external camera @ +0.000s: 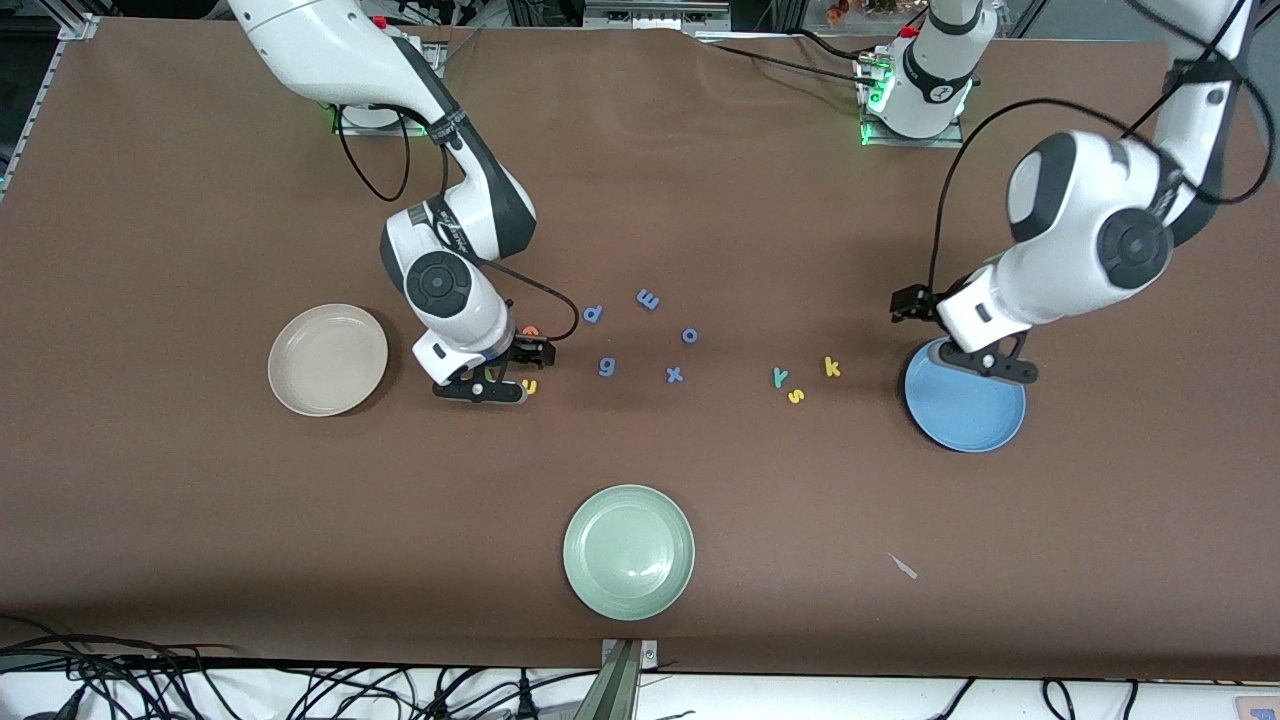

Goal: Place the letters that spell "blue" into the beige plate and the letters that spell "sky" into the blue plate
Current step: 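Reach the right gripper to the orange e while the left gripper reaches the yellow k, then carry the orange e to the white plate while the left gripper drops k in blue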

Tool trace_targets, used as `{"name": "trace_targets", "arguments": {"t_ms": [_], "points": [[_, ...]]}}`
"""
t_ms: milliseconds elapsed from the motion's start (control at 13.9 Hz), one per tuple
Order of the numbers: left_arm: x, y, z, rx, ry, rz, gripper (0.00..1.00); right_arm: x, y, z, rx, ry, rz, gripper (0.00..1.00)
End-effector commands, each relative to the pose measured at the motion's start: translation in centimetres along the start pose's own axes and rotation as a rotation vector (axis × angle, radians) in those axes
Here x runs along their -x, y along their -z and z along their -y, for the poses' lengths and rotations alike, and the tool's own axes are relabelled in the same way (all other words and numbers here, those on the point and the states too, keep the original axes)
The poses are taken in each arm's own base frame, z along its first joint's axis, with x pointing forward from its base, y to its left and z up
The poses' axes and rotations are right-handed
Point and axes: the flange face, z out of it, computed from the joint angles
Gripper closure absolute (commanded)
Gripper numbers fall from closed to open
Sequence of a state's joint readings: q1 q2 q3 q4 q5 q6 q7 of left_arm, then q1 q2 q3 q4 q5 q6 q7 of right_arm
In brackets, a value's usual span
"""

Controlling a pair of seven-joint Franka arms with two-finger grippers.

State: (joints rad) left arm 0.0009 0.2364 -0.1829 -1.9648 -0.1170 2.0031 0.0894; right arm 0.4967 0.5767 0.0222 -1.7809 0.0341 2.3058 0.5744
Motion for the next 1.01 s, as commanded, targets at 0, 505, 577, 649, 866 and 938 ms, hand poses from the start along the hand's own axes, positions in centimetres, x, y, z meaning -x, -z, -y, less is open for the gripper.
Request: {"name": "trace_targets", "arguments": {"t_ms": [0,505,577,649,866,938], "points": [[-1.6,-3.1,-2.0,0.004,-0.033,0.024,0.0,1.4,-1.6,0.2,-0.011,-0.025,0.02,0.0],[-5.3,-11.7,-4.2,-0.028,0.026,-0.078,0.0,3.8,-3.9,0.4,-0.047,-0.091,0.017,0.0],[-5.3,-11.8,-4.0,-0.029,0.023,-0.075,0.02,4.7,-4.4,0.8,-0.057,-0.089,0.012,0.0],[-5.3,-12.4,-3.7,-0.031,0.023,-0.066,0.11,5.0,-4.7,0.6,-0.057,-0.088,0.013,0.0],[-5.2,-13.8,-4.2,-0.046,0.016,-0.044,0.18,5.4,-4.4,0.4,-0.052,-0.085,0.017,0.01],[-5.1,-14.6,-4.2,-0.049,0.016,-0.031,0.18,5.9,-4.7,0.1,-0.049,-0.084,0.02,0.05]]}}
